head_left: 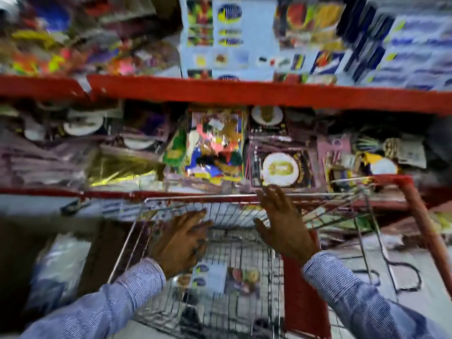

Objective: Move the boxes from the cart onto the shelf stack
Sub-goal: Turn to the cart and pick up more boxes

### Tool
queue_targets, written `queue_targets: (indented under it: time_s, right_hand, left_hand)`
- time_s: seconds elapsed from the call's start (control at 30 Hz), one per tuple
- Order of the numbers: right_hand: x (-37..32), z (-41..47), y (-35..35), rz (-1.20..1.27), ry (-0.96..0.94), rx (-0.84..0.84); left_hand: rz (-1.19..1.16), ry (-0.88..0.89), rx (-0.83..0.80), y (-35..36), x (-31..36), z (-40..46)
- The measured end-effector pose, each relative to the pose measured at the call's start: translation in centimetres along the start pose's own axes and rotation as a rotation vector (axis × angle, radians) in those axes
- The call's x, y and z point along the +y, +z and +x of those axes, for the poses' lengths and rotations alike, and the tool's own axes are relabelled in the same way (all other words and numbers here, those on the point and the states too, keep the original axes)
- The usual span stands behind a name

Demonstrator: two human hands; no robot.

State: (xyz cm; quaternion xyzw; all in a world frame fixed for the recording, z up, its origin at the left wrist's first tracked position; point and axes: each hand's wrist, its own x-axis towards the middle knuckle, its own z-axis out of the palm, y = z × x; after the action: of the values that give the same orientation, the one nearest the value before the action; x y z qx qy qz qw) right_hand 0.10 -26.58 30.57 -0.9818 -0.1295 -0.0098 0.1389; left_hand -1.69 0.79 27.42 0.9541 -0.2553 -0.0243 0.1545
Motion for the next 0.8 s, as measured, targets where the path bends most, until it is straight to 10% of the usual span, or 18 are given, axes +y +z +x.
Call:
queue_targets:
  time_s: [0.5, 0.8]
  right_hand:
    - [1.9, -4.1, 26.1, 0.123, 0.117, -0.771]
    - [1.7, -2.5, 29.9, 0.075, -0.023, -0.785]
  left_hand:
    - [-0.002, 0.109, -0.707, 20.7, -6.0, -4.1]
    - [0.132, 0.166, -0.821, 25.0, -8.1, -4.7]
